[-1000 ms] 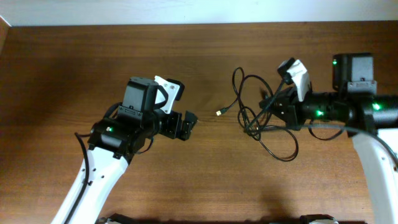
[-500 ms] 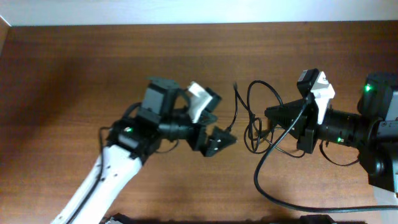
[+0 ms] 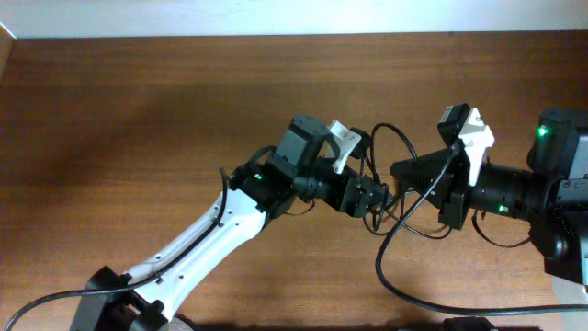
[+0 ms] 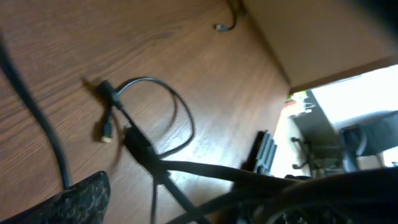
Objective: Untangle cables
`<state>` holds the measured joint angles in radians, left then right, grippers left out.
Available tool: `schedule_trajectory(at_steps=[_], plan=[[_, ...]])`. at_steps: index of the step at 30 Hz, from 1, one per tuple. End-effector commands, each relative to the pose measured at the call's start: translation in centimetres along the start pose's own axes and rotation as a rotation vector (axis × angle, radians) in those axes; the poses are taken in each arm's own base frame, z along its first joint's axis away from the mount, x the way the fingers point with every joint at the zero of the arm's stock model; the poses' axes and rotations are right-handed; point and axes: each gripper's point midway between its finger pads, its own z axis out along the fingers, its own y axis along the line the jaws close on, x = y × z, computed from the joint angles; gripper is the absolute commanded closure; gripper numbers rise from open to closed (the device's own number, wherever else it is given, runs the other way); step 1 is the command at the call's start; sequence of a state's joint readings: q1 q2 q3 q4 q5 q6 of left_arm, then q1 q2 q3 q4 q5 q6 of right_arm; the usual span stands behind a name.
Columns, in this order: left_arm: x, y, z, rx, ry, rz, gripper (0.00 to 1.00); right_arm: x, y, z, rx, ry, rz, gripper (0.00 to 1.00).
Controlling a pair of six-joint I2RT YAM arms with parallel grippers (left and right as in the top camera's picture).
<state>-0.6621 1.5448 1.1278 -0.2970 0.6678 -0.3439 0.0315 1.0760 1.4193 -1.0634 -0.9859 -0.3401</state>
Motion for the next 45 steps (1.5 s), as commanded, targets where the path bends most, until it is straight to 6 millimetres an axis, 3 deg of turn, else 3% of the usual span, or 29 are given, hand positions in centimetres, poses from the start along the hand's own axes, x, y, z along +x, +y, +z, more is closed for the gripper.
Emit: schedule_trajectory(at_steps=[1, 4, 10, 13, 18, 22, 23, 24, 25, 26, 28, 29, 30, 31, 33, 34, 35, 36, 37, 39, 41, 45], plan=[[1.2, 4.3, -0.4, -0.252, 0.014, -0.054, 0.13, -0.5, 0.6, -0.4, -0.017, -0.022, -0.016, 0.96], [3.5, 8.9, -2.4, -0.535, 0.066, -0.103, 0.11, -1.0, 0.9, -0.6, -0.010, -0.041, -0.046, 0.96], [4.5, 12.8, -5.7, -0.694, 0.088, -0.186, 0.16, -1.4, 1.2, -1.3, 0.039, -0.058, -0.091, 0.96], [5.8, 16.9, -10.2, -0.790, 0.101, -0.348, 0.16, -1.2, 0.7, -1.4, 0.068, -0.050, -0.092, 0.96], [6.1, 19.3, -13.0, -0.838, 0.071, -0.440, 0.16, -1.1, 0.1, -1.4, 0.101, -0.040, -0.090, 0.96], [6.4, 19.8, -13.6, -0.866, 0.074, -0.449, 0.16, -0.8, -0.7, -1.5, 0.151, -0.024, -0.086, 0.96], [6.4, 19.8, -13.6, -0.866, 0.074, -0.450, 0.31, -0.3, -2.1, -1.7, 0.225, 0.008, -0.073, 0.85], [6.3, 19.6, -13.5, -0.854, 0.075, -0.452, 0.61, 0.8, -3.5, -2.0, 0.304, 0.058, -0.044, 0.85], [6.3, 19.5, -13.3, -0.842, 0.076, -0.454, 0.99, 1.4, -3.9, -2.1, 0.326, 0.081, -0.026, 0.87], [6.3, 19.4, -13.2, -0.836, 0.076, -0.454, 1.00, 1.8, -4.4, -2.1, 0.345, 0.099, -0.015, 0.93], [6.3, 19.4, -13.2, -0.836, 0.077, -0.455, 1.00, 2.1, -5.3, -2.1, 0.377, 0.121, -0.003, 0.95], [6.3, 19.4, -13.2, -0.836, 0.077, -0.455, 1.00, 2.4, -5.7, -2.0, 0.387, 0.136, 0.008, 0.91], [6.3, 19.4, -13.2, -0.836, 0.077, -0.455, 1.00, 3.3, -6.6, -1.7, 0.404, 0.175, 0.037, 0.61], [6.5, 19.4, -13.3, -0.837, 0.082, -0.458, 1.00, 4.0, -7.2, -1.3, 0.399, 0.209, 0.069, 0.37], [7.1, 19.3, -13.4, -0.840, 0.104, -0.469, 1.00, 6.2, -8.4, 0.2, 0.346, 0.300, 0.148, 0.23], [7.3, 19.2, -13.4, -0.842, 0.115, -0.475, 1.00, 6.6, -7.9, 1.1, 0.264, 0.314, 0.138, 0.19], [7.4, 19.2, -13.4, -0.843, 0.117, -0.476, 0.71, 6.9, -7.1, 2.2, 0.148, 0.319, 0.123, 0.16], [7.4, 19.3, -13.5, -0.851, 0.117, -0.475, 0.23, 7.3, -7.2, 3.5, 0.068, 0.324, 0.148, 0.15], [7.4, 19.4, -13.7, -0.856, 0.114, -0.478, 0.11, 7.9, -7.4, 4.5, 0.039, 0.351, 0.161, 0.14], [7.5, 20.3, -14.8, -0.892, 0.100, -0.501, 0.04, 8.7, -6.4, 6.5, -0.035, 0.400, 0.133, 0.14], [7.6, 21.6, -16.4, -0.918, 0.098, -0.491, 0.04, 9.0, -4.7, 9.1, -0.113, 0.431, 0.079, 0.14], [8.3, 23.4, -19.2, -0.944, 0.212, -0.293, 0.01, 11.6, -2.6, 14.0, -0.218, 0.550, 0.007, 0.13]])
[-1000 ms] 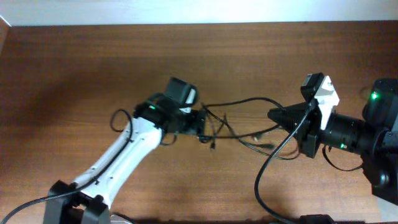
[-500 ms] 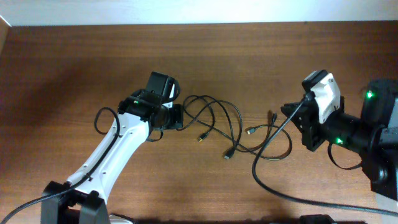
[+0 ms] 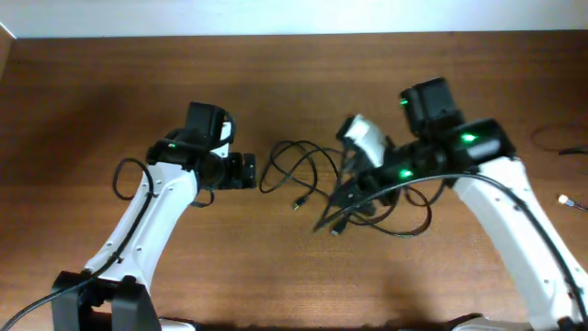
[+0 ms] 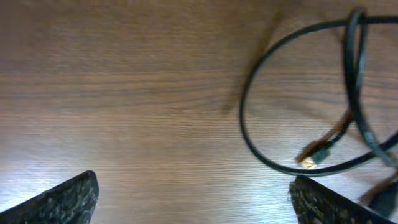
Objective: Untangle cables
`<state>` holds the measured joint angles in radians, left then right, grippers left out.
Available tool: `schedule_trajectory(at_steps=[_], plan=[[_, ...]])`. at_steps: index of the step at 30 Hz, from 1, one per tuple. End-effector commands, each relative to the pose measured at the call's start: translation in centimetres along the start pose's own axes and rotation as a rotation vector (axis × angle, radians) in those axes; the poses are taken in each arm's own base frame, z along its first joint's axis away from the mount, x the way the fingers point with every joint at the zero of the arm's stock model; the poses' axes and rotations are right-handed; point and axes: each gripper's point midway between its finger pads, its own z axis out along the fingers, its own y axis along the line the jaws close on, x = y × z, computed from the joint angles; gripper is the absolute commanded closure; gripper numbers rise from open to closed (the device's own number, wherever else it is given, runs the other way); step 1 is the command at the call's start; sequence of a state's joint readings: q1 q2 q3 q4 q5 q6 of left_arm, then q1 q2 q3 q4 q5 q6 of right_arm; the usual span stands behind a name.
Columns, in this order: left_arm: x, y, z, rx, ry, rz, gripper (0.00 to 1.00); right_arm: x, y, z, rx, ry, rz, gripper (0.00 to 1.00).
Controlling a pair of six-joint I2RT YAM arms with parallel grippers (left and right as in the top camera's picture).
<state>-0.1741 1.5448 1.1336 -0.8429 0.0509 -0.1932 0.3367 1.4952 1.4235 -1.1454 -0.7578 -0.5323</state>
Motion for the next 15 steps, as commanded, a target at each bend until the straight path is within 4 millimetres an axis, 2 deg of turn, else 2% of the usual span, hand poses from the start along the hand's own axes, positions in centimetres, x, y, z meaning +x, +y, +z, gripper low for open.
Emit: schedule_trajectory(at_steps=[1, 2, 6, 8, 11, 15], plan=[[-0.1, 2.3, 0.0, -0.069, 0.007, 0.198, 0.01, 1.1, 0.0, 4.5, -0.059, 0.120, -0.020, 0.13], [-0.1, 2.9, 0.0, -0.098, 0.005, 0.197, 0.01, 1.8, -0.6, 6.6, -0.076, 0.167, -0.011, 0.14], [-0.1, 2.8, 0.0, -0.098, 0.005, 0.198, 0.01, 2.9, -3.0, 9.7, -0.090, 0.212, 0.033, 0.13], [-0.1, 2.8, 0.0, -0.098, 0.005, 0.198, 0.01, 2.7, -3.6, 10.3, -0.085, 0.203, 0.023, 0.14], [-0.1, 2.8, 0.0, -0.098, 0.005, 0.198, 0.01, 4.1, -8.2, 11.9, 0.081, 0.279, -0.011, 0.10], [-0.1, 2.8, 0.0, -0.098, 0.005, 0.198, 0.01, 5.7, -11.4, 12.8, 0.190, 0.350, -0.019, 0.07]])
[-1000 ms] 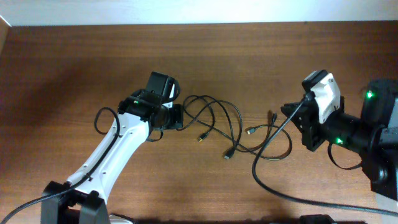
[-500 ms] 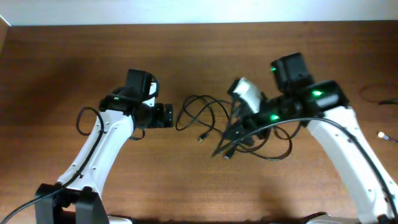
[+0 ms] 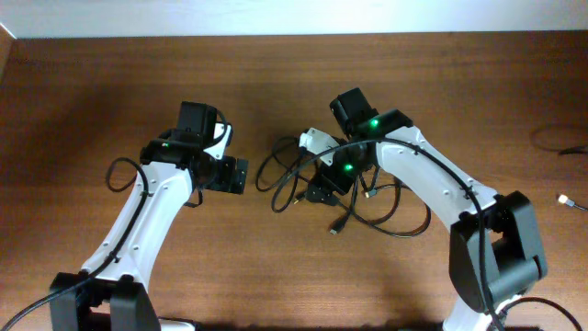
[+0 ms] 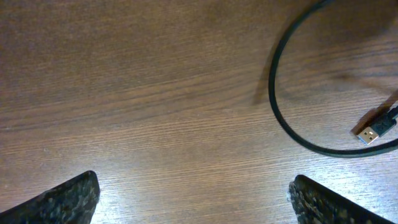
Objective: Untangle cables
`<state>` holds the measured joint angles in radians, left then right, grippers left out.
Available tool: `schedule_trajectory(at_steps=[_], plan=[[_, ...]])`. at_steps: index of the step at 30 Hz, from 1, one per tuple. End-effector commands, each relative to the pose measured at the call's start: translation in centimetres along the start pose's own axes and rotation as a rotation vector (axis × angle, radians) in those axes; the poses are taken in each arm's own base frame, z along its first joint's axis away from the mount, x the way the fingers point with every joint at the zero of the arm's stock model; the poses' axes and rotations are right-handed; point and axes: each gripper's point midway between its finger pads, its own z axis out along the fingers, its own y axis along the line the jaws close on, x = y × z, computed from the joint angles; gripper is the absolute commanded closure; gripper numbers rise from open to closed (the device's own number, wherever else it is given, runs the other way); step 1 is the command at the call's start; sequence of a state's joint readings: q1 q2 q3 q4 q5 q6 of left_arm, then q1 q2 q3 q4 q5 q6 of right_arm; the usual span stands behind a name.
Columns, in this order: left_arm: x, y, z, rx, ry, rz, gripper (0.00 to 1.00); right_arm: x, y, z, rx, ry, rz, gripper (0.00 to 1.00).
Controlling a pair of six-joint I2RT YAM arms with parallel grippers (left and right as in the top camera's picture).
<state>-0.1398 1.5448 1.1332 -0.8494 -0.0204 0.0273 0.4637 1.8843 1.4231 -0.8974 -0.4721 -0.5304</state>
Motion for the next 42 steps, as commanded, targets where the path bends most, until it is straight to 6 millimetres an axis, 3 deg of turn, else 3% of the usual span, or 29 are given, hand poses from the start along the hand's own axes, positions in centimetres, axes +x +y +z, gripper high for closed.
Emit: schedule_trajectory(at_steps=[1, 5, 7, 8, 10, 11, 13, 16, 19, 22, 24, 25, 27, 30, 32, 33, 36, 38, 39, 42], plan=[[0.2, 0.4, 0.1, -0.015, 0.007, 0.010, 0.01, 1.1, -2.5, 2.3, 0.070, 0.060, 0.003, 0.07], [0.2, 0.4, 0.1, -0.015, 0.007, 0.010, 0.01, 0.4, -4.1, 5.4, 0.060, 0.023, 0.069, 0.08], [0.2, 0.4, 0.1, -0.015, 0.007, 0.010, 0.01, 1.2, -4.3, 6.6, 0.040, 0.047, 0.102, 0.23], [0.2, 0.4, 0.1, -0.015, 0.007, 0.010, 0.01, 1.3, -4.2, 6.8, 0.038, 0.050, 0.111, 0.35], [0.2, 0.4, 0.1, -0.015, 0.007, 0.010, 0.01, 1.4, -4.1, 6.8, 0.035, 0.055, 0.114, 0.75], [0.2, 0.4, 0.1, -0.015, 0.007, 0.010, 0.01, 1.5, -4.0, 6.7, 0.034, 0.061, 0.143, 0.87], [0.2, 0.4, 0.1, -0.015, 0.007, 0.010, 0.01, 0.9, -3.6, 4.4, 0.031, 0.076, 0.214, 0.96], [0.2, 0.4, 0.1, -0.015, 0.007, 0.010, 0.01, -0.5, -1.8, -0.3, 0.015, 0.125, 0.238, 0.96], [0.2, 0.4, 0.1, -0.015, 0.006, 0.010, 0.01, -3.8, 0.6, -7.3, 0.034, 0.073, 0.210, 0.96], [0.2, 0.4, 0.1, -0.015, 0.007, 0.010, 0.01, -7.5, 3.4, -15.4, 0.109, -0.093, 0.122, 0.96], [0.2, 0.4, 0.1, -0.015, 0.007, 0.010, 0.01, -8.8, 5.1, -20.2, 0.174, -0.204, 0.065, 0.96], [0.2, 0.4, 0.1, -0.015, 0.007, 0.010, 0.01, -8.9, 5.5, -21.7, 0.209, -0.233, 0.049, 0.96], [0.2, 0.4, 0.1, -0.015, 0.007, 0.010, 0.01, -8.4, 6.8, -26.5, 0.339, -0.316, 0.028, 0.96], [0.2, 0.4, 0.1, -0.015, 0.007, 0.010, 0.01, -7.1, 7.6, -31.3, 0.512, -0.391, 0.008, 0.96], [0.2, 0.4, 0.1, -0.015, 0.007, 0.010, 0.01, -5.5, 6.2, -33.0, 0.663, -0.340, -0.009, 0.96], [0.2, 0.4, 0.1, -0.015, 0.007, 0.010, 0.01, -3.4, 4.3, -33.7, 0.791, -0.242, 0.046, 0.96], [0.2, 0.4, 0.1, -0.015, 0.007, 0.010, 0.01, 0.6, 1.3, -35.4, 1.017, -0.025, 0.128, 0.96], [0.2, 0.4, 0.1, -0.015, 0.007, 0.010, 0.01, 2.2, 0.6, -35.4, 1.061, 0.083, 0.145, 0.96], [0.2, 0.4, 0.1, -0.015, 0.007, 0.010, 0.01, 2.9, 0.3, -34.5, 1.042, 0.157, 0.145, 0.96], [0.2, 0.4, 0.1, -0.015, 0.007, 0.010, 0.01, 4.1, -1.2, -33.8, 1.063, 0.265, 0.165, 0.96]])
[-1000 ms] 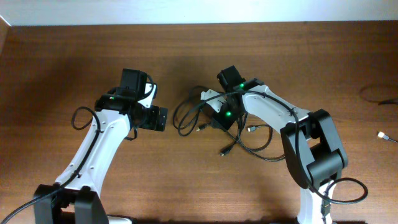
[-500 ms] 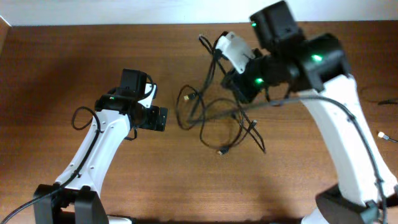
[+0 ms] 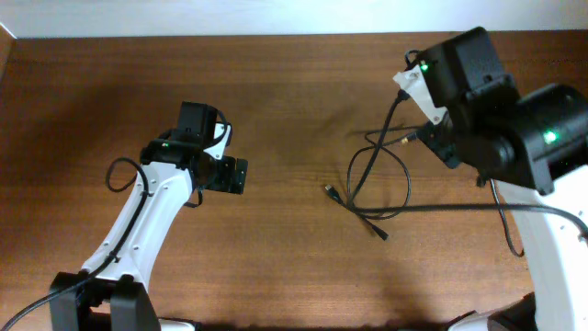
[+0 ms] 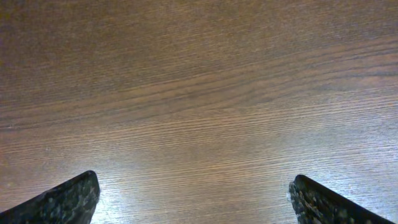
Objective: Untangle cables
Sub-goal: 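Lift one black cable with the right gripper and carry it to the upper right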
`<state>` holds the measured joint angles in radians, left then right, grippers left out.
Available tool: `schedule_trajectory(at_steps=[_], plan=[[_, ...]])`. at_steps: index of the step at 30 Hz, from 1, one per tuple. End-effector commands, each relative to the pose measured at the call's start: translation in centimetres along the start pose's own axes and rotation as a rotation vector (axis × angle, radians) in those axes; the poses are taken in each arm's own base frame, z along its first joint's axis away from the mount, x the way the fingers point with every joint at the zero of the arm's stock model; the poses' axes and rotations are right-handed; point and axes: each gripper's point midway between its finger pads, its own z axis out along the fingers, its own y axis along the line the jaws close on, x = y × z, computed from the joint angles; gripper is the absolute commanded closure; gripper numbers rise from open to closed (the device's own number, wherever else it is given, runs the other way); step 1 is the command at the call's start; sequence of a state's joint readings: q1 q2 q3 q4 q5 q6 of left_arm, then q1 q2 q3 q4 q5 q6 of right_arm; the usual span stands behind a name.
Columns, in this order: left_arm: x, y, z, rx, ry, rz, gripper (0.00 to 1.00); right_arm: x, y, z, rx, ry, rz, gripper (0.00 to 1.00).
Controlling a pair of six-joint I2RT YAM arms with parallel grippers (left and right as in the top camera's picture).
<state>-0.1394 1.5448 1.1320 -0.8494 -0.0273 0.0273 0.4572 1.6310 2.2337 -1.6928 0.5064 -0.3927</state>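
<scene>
Black cables (image 3: 353, 175) hang in a loose loop from my right gripper (image 3: 424, 136), which is raised high at the upper right. Its jaws are hidden under the wrist, and the strands run up into them. One plug (image 3: 328, 191) and another cable end (image 3: 379, 232) lie on the wooden table (image 3: 276, 267). A gold-tipped plug (image 3: 404, 141) dangles near the gripper. My left gripper (image 3: 241, 175) stands open at the left, well apart from the cables. The left wrist view shows only bare wood between the open left gripper (image 4: 193, 193) fingertips (image 4: 68, 199).
The right arm's bulky body (image 3: 514, 129) fills the upper right, close to the camera. A cable strand (image 3: 459, 208) trails right under it. The left arm's own lead (image 3: 115, 175) loops beside its elbow. A white wall edge (image 3: 276, 17) runs along the far side.
My right gripper was low on the bundle at the centre; now it is high at the upper right with the cables shifted right. The loop and plug have left the left wrist view. Left arm unmoved.
Both grippers were close together at the tangle right of centre. Then my left gripper stood open at the left, with the bundle lying mid-table by the right gripper. The right gripper was then down on the bundle's left side, and now holds the cables spread out farther right.
</scene>
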Motion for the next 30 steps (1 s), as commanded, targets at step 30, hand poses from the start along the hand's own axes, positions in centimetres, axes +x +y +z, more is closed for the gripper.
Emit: schedule_trajectory(at_steps=[30], plan=[[0.2, 0.3, 0.1, -0.008, 0.005, 0.011, 0.01, 9.0, -24.0, 34.1, 0.155, -0.146, 1.369, 0.96]])
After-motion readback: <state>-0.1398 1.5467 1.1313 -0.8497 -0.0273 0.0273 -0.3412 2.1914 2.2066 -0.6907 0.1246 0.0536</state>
